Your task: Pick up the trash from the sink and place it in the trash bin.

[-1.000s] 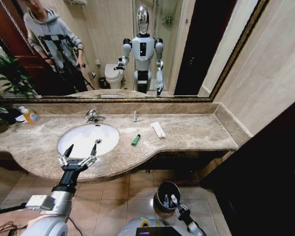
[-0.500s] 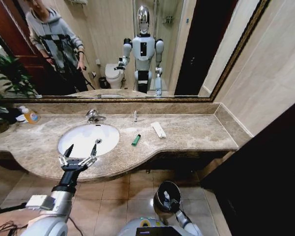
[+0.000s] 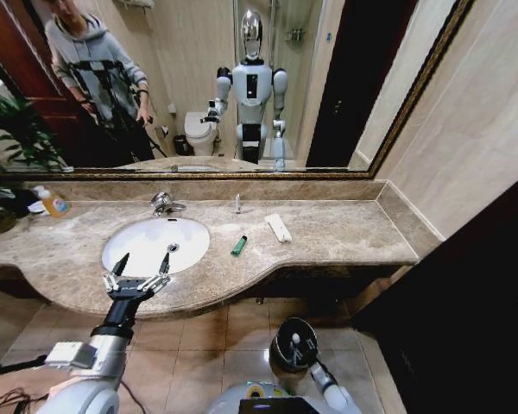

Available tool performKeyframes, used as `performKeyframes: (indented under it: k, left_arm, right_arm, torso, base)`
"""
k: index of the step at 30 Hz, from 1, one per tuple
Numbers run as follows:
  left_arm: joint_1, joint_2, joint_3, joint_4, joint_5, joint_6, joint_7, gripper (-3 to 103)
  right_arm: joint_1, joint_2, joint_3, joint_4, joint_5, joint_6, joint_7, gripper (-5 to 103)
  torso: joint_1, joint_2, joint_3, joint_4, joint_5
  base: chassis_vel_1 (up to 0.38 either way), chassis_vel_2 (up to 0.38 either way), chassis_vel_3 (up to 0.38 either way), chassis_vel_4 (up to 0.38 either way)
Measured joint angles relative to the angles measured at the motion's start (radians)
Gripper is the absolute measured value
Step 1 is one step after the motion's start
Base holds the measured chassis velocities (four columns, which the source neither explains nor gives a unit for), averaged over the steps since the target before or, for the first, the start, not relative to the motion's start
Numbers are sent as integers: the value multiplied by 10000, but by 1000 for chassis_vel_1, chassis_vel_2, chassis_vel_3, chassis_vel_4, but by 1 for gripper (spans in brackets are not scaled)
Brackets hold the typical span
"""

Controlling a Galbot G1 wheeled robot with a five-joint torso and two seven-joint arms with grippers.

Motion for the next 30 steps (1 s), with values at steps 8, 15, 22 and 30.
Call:
performKeyframes:
  k: [8, 15, 22, 30]
  left_arm:
    - [0, 0, 0, 0, 0, 0, 1, 100]
    - [0, 0, 1, 1, -1, 0, 2, 100]
    - [0, 0, -1, 0, 0, 0, 0, 100]
    - [0, 0, 0, 1, 0, 0, 0, 100]
  right_arm:
    - [-1457, -376, 412, 2229, 1333, 466, 1206, 95]
    - [-4085, -431, 1633, 6900, 3639, -192, 1501, 100]
    - [-5835, 105, 3381, 11500, 5096, -1101, 1237, 100]
    - [-4346, -557, 2865, 13926, 6294, -3437, 1032, 100]
  torso:
    - [0, 0, 0, 1, 5]
    - [0, 1, -1, -2, -6]
    - [-2, 2, 0, -2, 0]
    - [-1, 1, 0, -1, 1]
  base:
    - [0, 0, 0, 0]
    - [0, 0, 0, 0]
    - [0, 0, 0, 0]
    - [0, 0, 0, 0]
